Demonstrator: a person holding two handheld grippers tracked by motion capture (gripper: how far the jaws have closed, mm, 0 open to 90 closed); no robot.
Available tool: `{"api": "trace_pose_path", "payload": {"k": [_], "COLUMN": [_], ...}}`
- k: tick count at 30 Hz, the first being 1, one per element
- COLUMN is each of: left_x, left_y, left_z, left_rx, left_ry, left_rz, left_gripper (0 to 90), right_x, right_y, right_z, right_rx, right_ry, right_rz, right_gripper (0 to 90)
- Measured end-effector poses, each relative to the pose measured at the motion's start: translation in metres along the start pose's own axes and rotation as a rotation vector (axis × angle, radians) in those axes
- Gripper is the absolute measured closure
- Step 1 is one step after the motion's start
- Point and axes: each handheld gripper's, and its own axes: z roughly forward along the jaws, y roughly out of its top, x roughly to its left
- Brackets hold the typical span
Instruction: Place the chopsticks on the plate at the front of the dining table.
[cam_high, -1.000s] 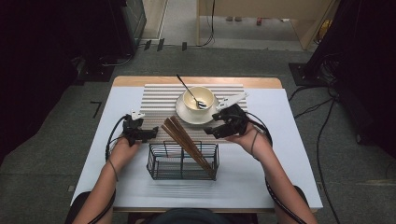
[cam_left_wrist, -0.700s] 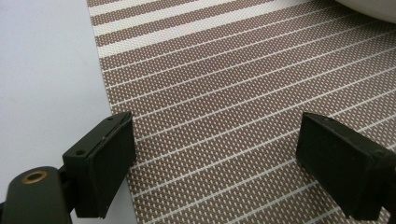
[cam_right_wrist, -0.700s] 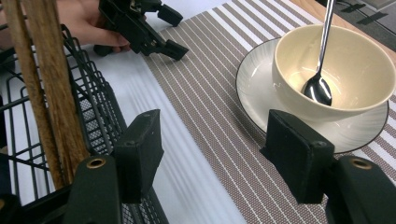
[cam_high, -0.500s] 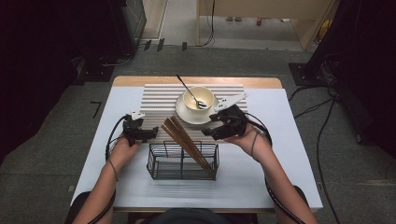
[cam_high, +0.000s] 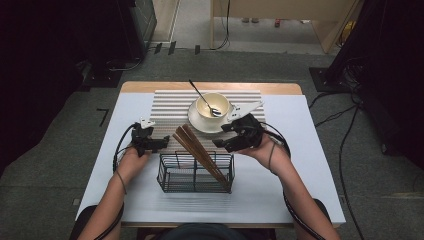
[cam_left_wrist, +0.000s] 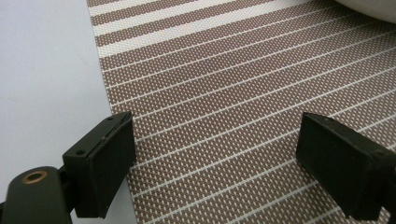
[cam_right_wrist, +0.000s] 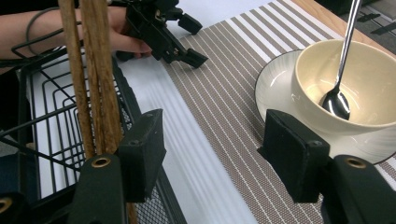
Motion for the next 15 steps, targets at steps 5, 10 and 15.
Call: {"api": "trace_pose_path", "payload": {"k": [5,10,15], "left_x": [0.0,0.0001,0.0001], "left_y": [0.0,0.0,0.0], "left_z": [0.0,0.0,0.0], "left_rx": [0.0,0.0,0.0], "left_ry": [0.0,0.001,0.0], "left_rz": [0.0,0.001,0.001], "left_gripper": [12.3,12.3,12.3], "right_x": [0.0029,0.0049,0.0073], "right_y": [0.0014,0.0023,0.0036], "right_z": [-0.0003,-0.001,-0.0022], "right_rx": [-0.005,-0.007,-0.011], "right_ry": [0.015,0.026,0.031], "right_rz": [-0.008,-0.008,-0.014], "right_gripper": [39.8,40.5,41.0]}}
